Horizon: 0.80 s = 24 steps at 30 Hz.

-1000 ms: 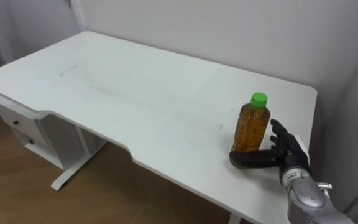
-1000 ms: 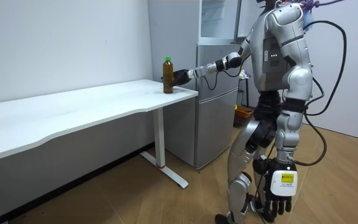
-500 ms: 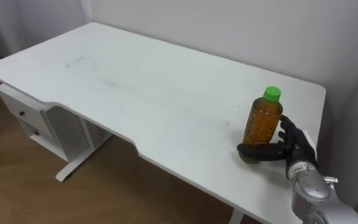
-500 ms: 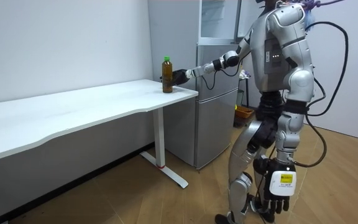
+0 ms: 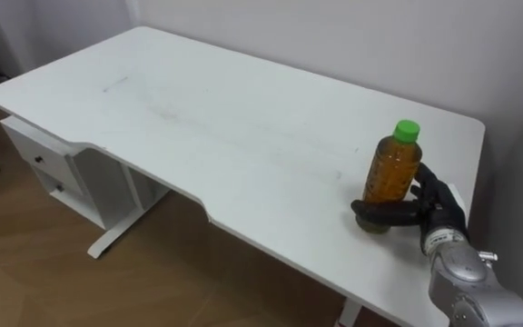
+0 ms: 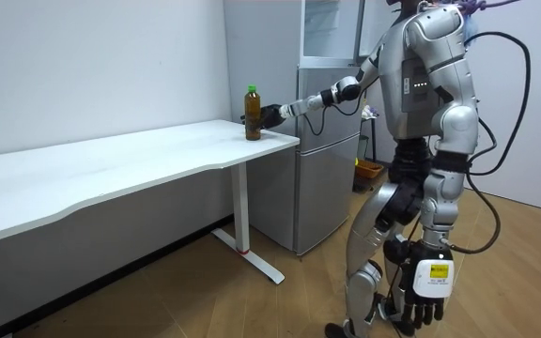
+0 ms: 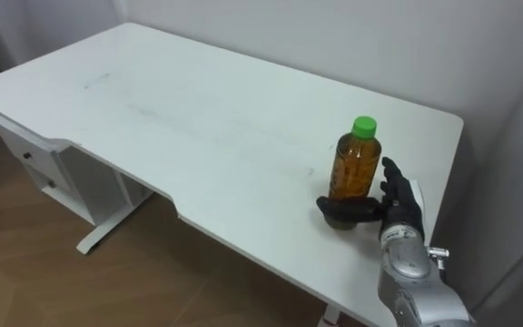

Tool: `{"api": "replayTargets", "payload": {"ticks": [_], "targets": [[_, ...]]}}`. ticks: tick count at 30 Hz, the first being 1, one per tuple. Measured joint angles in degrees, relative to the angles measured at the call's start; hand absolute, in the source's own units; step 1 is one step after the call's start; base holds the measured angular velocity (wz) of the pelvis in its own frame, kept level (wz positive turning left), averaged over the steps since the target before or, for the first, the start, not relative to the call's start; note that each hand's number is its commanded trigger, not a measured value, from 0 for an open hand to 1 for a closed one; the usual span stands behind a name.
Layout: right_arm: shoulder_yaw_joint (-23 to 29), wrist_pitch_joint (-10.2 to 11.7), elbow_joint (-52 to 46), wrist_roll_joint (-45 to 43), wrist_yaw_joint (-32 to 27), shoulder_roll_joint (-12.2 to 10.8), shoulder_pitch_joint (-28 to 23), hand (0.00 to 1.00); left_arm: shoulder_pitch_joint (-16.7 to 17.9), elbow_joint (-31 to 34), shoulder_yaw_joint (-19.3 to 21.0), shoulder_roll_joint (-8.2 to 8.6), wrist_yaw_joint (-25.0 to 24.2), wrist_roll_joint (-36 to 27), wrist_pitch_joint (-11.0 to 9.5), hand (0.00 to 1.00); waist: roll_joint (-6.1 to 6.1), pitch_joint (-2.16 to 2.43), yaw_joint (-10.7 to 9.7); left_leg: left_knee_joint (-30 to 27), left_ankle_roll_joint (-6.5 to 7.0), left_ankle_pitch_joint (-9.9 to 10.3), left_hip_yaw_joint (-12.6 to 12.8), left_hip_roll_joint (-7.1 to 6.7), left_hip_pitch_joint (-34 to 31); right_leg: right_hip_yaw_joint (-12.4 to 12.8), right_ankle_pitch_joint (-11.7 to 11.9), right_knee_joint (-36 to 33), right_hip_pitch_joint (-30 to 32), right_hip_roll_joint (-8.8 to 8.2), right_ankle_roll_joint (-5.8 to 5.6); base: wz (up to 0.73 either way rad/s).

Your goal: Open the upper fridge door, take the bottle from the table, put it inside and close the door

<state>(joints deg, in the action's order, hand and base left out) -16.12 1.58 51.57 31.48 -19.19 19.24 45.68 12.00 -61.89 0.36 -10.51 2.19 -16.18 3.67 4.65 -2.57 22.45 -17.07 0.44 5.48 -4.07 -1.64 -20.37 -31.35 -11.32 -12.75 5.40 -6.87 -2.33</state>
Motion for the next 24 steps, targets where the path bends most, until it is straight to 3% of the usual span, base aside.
{"api": "replayTargets", "payload": {"ticks": [22,23,24], "targets": [[1.7,-0.1,2.6,-0.2,3.1,0.8,1.4,0.02,0.1,-0.1,-1.1,0.36,0.2,-0.2,1.1,0.0,-0.72,0.06,0.4,0.8,-0.19,-0.8,-0.8,-0.04,0.0,-0.5,0.1,0.0,0.2,0.06,0.18,0.0],[1.8,-0.1,2.6,-0.2,3.1,0.8,1.4,0.15,0.1,-0.1,-1.1,0.36,0.2,-0.3,1.1,0.0,-0.72,0.06,0.5,0.8,-0.19,-0.8,-0.8,-0.04,0.0,-0.5,0.1,0.0,0.2,0.06,0.19,0.0],[1.8,-0.1,2.6,-0.3,3.1,0.8,1.5,0.61,0.1,-0.1,-1.1,0.36,0.2,-1.1,1.1,0.0,-0.78,0.05,0.5,0.8,-0.19,-0.8,-0.8,-0.04,0.0,-0.5,0.1,0.0,0.2,0.07,0.2,0.0]]}}
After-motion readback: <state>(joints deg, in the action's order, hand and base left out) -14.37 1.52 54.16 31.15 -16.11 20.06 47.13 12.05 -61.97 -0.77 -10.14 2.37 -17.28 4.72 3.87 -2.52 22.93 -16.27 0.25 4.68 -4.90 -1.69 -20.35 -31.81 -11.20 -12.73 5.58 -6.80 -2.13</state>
